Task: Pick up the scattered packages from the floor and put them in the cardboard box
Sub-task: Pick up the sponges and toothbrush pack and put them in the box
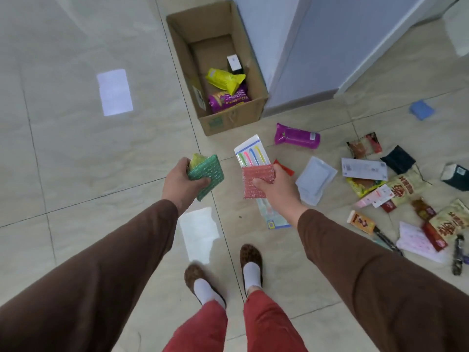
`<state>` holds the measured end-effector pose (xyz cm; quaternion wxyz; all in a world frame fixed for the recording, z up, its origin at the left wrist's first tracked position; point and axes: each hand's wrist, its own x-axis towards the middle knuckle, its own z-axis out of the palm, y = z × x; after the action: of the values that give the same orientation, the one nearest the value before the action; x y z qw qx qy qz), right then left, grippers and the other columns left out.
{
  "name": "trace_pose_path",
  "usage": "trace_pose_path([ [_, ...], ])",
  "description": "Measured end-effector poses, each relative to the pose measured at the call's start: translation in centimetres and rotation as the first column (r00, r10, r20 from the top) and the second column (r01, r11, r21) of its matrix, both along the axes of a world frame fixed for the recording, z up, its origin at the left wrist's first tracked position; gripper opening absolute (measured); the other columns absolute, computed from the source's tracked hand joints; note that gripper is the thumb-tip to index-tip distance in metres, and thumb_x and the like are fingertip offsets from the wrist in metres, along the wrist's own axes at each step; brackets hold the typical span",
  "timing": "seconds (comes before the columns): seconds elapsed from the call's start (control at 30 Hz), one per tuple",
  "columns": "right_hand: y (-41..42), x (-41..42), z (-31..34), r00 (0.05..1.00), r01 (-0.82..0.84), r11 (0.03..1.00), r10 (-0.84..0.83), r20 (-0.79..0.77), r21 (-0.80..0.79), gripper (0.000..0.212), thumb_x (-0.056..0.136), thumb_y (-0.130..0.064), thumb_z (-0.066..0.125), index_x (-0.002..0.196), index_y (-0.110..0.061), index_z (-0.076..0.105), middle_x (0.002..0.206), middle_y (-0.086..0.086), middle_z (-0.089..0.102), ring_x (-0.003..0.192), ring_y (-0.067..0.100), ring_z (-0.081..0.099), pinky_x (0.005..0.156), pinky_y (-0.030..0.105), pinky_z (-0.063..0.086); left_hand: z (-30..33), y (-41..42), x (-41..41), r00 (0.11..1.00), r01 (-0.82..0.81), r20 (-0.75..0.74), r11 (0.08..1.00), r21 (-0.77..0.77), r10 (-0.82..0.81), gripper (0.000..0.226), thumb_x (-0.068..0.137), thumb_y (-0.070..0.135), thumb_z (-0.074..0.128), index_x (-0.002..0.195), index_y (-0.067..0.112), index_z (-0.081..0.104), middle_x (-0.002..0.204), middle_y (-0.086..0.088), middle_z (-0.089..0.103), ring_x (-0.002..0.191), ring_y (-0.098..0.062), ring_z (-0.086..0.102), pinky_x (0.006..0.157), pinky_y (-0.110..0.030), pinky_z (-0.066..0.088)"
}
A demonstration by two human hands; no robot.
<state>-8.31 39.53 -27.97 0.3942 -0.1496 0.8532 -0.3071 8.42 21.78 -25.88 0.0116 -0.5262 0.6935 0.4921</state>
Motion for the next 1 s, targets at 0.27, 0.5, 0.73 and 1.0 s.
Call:
trace_pose_path([
  [0.27, -15.5, 1.5, -0.7, 1.000, 0.013, 0.999, -0.013, -0.022, 0.044, 0.026, 0.090, -0.040, 0.073, 0.110, -0.029, 0.062, 0.098, -0.012, 0.073, 0.090, 0.013, 0.070, 0.072, 0.029, 0.053, -0.6, -15.5, 0.1, 0.999, 0.025, -0.023, 1.000, 0.011, -0.025, 0.032, 0.078, 0.018, 0.080, 0.097, 0.011, 0.055, 0.084, -0.002, 0.064, 0.071, -0.019, 0.058, 0.057, -0.029, 0.041],
  [0.5, -26.8, 2.6, -0.2, 0.995, 0.096, 0.991, -0.092, -0.047, 0.088, 0.023, 0.092, -0.039, 0.071, 0.108, -0.027, 0.062, 0.096, -0.010, 0.071, 0.089, 0.015, 0.068, 0.079, 0.034, 0.053, 0.0, -28.7, -0.3, 0.993, 0.116, 0.005, 0.993, 0.028, -0.116, 0.032, 0.076, 0.020, 0.080, 0.097, 0.015, 0.055, 0.089, -0.005, 0.068, 0.079, -0.026, 0.064, 0.066, -0.035, 0.051],
  [0.73, -34.2, -0.6, -1.1, 0.972, 0.234, 0.969, -0.231, -0.047, 0.084, 0.019, 0.091, -0.037, 0.072, 0.102, -0.028, 0.060, 0.088, -0.015, 0.065, 0.085, 0.014, 0.066, 0.078, 0.033, 0.051, -0.6, -37.7, -6.4, 0.975, 0.223, 0.015, 0.974, 0.042, -0.223, 0.032, 0.078, 0.019, 0.079, 0.098, 0.013, 0.056, 0.090, -0.006, 0.068, 0.076, -0.022, 0.062, 0.061, -0.030, 0.047],
  [1.0, -42.0, -6.9, -4.1, 0.913, 0.407, 0.904, -0.409, -0.016, 0.131, 0.024, 0.091, -0.039, 0.072, 0.105, -0.026, 0.057, 0.092, -0.013, 0.068, 0.086, 0.017, 0.067, 0.078, 0.035, 0.052, -3.3, -46.9, -17.2, 0.926, 0.370, 0.066, 0.929, 0.030, -0.371, 0.031, 0.082, 0.021, 0.077, 0.104, 0.015, 0.056, 0.095, -0.003, 0.069, 0.083, -0.023, 0.067, 0.062, -0.029, 0.051],
])
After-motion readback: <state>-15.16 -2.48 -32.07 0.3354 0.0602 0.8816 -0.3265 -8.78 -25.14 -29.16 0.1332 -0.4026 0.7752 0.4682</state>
